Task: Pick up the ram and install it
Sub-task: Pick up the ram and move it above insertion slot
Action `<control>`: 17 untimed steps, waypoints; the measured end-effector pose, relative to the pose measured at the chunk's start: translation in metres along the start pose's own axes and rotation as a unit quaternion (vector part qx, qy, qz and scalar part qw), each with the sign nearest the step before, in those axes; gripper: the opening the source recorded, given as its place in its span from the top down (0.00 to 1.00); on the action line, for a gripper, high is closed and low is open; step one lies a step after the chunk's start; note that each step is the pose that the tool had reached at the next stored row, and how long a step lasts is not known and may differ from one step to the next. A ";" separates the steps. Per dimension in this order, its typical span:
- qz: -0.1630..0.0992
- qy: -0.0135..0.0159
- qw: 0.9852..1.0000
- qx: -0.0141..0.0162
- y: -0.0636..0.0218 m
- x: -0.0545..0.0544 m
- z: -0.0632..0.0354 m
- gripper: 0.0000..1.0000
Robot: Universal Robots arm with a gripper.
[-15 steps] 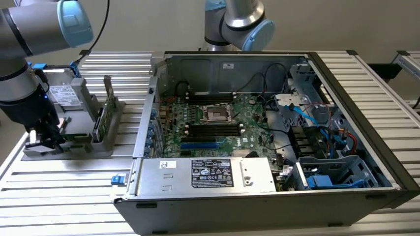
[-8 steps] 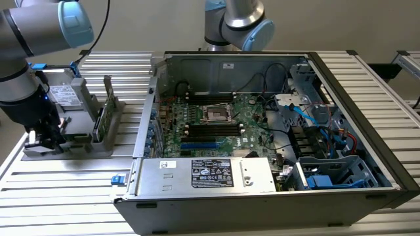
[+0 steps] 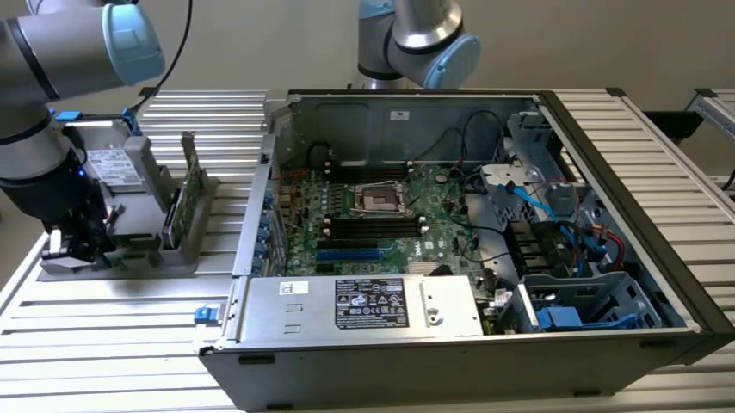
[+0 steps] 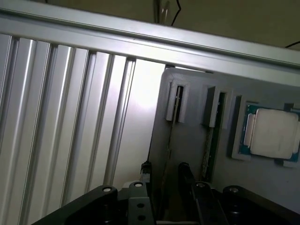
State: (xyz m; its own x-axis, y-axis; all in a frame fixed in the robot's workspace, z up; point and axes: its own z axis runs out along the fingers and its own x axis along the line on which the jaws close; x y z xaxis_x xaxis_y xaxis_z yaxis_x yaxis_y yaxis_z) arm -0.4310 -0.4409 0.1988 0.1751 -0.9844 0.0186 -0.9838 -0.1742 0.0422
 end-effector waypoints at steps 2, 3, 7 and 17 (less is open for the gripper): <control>0.003 0.000 1.000 0.000 0.0000 0.000 0.0008 0.64; 0.004 0.000 1.000 0.000 0.0000 0.000 0.0008 0.64; 0.005 0.000 1.000 0.000 -0.0001 0.000 0.0018 0.64; 0.006 0.000 1.000 0.000 -0.0001 0.000 0.0023 0.64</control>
State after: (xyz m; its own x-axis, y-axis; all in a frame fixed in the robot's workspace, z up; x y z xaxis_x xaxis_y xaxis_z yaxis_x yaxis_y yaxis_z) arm -0.4310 -0.4409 0.1965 0.1638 -0.9863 0.0185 -0.9857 -0.1629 0.0422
